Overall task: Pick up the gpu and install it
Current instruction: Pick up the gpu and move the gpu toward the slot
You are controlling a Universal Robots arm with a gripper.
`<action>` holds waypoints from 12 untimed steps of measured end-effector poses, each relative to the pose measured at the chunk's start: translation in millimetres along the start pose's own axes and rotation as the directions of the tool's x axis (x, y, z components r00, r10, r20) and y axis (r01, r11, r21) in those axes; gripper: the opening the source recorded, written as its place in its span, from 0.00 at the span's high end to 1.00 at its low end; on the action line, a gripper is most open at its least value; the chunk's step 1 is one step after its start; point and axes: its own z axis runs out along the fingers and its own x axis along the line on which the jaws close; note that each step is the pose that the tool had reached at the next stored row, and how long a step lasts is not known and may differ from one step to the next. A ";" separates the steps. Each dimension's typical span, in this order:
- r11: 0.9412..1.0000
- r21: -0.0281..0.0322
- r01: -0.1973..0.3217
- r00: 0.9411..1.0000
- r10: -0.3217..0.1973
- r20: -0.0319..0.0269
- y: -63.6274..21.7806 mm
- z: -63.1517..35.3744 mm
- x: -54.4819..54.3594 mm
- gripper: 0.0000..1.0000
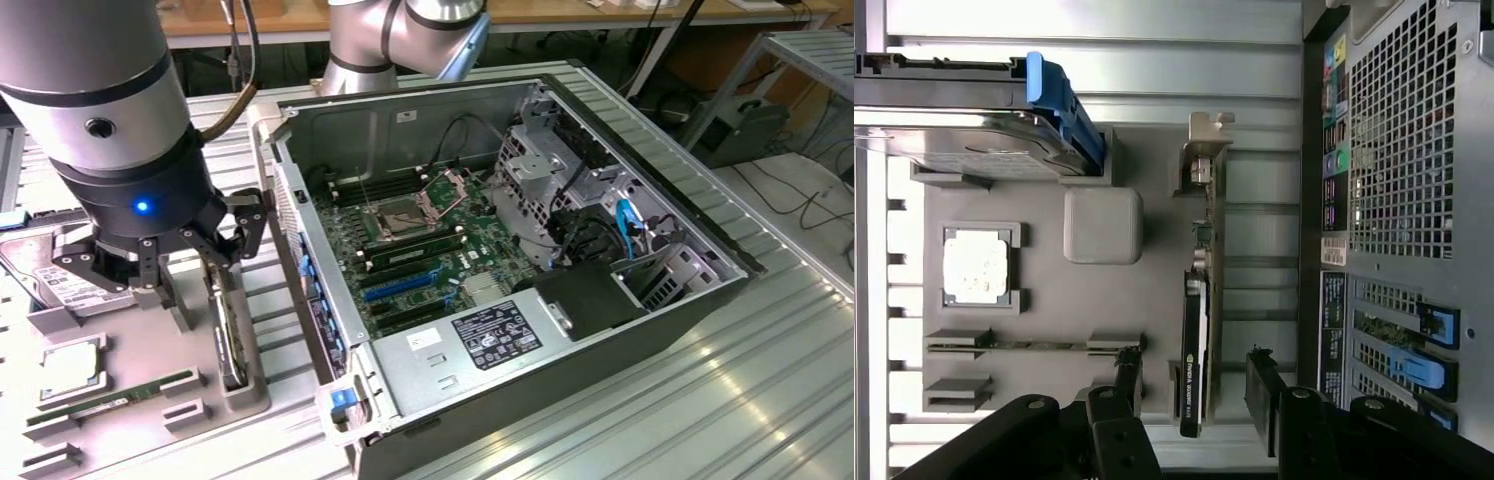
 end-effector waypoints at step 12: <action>1.000 0.000 0.006 1.000 -0.006 0.002 -1.0 22.5 0.6 0.46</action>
